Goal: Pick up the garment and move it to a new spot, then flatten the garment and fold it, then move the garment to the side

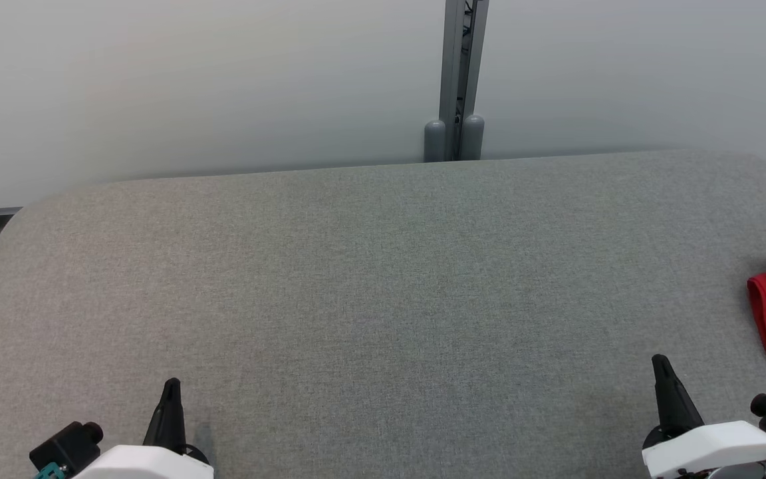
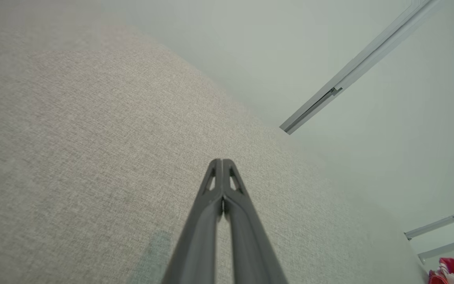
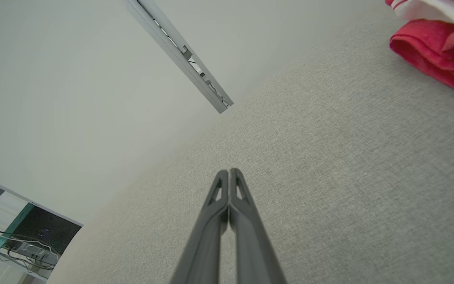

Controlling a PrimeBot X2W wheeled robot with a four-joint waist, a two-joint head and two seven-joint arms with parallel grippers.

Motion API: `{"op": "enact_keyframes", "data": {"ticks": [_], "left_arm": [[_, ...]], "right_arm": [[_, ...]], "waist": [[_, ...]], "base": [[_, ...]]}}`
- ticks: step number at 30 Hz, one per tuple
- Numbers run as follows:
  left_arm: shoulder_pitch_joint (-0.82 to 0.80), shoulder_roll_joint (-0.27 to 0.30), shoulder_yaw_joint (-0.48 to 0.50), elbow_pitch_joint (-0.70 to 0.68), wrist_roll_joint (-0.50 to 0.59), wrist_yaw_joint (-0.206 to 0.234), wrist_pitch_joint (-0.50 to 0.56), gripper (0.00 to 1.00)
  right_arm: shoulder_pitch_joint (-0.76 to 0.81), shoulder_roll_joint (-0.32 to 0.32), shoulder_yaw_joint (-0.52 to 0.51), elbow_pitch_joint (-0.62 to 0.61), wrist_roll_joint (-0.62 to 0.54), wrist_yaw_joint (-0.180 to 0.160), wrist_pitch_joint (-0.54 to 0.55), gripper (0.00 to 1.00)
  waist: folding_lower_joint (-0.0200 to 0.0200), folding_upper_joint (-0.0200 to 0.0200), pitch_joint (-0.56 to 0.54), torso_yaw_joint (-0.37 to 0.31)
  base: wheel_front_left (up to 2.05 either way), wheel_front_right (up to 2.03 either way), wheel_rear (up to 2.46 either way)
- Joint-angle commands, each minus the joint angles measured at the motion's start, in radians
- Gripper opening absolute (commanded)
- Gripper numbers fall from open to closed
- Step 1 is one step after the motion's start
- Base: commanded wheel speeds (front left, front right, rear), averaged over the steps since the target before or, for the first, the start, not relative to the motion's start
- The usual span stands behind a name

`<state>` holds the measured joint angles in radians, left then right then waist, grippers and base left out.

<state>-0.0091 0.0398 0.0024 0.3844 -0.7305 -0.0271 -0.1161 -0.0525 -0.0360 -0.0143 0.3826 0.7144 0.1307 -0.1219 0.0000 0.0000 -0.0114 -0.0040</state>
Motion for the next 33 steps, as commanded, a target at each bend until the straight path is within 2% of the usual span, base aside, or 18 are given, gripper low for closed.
{"op": "enact_keyframes", "data": {"ticks": [1, 33], "left_arm": [[-0.032, 0.006, 0.009, -0.02, -0.03, -0.011, 0.005, 0.0], [-0.067, 0.009, 0.056, -0.075, -0.411, -0.054, 0.107, 0.0]], "right_arm": [[-0.028, -0.009, -0.006, -0.02, 0.032, 0.0, 0.011, 0.0], [-0.044, -0.013, -0.049, -0.076, 0.42, 0.0, 0.113, 0.0]], "waist": [[0.0, 0.0, 0.0, 0.0], [0.0, 0.0, 0.005, 0.001]], "base": [[0.0, 0.0, 0.0], [0.0, 0.0, 0.0]]}}
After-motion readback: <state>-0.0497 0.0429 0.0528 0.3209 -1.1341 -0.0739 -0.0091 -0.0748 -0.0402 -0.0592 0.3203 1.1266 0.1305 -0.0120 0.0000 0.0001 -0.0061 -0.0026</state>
